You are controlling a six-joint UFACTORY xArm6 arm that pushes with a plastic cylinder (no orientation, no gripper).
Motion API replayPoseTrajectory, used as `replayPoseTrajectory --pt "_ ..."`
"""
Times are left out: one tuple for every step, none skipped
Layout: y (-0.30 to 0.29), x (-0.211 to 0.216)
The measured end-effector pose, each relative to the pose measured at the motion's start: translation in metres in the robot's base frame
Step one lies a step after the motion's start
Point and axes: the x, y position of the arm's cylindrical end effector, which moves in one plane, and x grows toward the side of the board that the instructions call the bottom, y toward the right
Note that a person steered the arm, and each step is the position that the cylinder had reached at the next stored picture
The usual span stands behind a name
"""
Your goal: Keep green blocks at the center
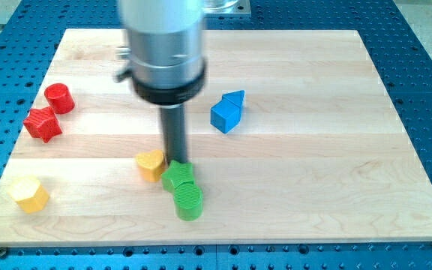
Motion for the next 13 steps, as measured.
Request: replayPoseTrajectory --pt "-0.089 0.021" --pt "-0.126 0.025" --pt "-0.029 0.012" --pt "0.070 -0.045" --pt "0.182 0.002" --pt "0.166 0.105" --pt "0.129 0.103" --pt "0.108 0.104" --pt "0.083 0.090" --pt "0.035 0.065" --pt "0.037 0.105" --pt "0.001 0.095" --pt "0.001 0.081"
